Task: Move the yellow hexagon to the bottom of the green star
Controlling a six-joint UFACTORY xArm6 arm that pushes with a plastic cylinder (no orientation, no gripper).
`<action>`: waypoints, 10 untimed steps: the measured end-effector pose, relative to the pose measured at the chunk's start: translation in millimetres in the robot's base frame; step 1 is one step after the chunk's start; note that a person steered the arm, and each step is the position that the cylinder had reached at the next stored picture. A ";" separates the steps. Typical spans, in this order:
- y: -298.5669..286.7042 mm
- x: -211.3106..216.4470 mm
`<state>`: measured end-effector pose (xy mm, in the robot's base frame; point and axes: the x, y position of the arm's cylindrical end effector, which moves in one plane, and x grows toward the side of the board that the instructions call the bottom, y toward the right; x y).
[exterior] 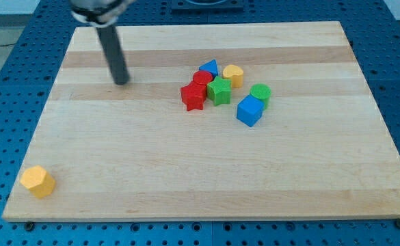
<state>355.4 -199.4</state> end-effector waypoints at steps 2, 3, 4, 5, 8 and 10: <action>-105.2 90.5; -105.0 137.5; -105.6 173.3; -104.1 208.4; -62.3 222.8; -5.6 216.8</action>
<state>572.2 -205.0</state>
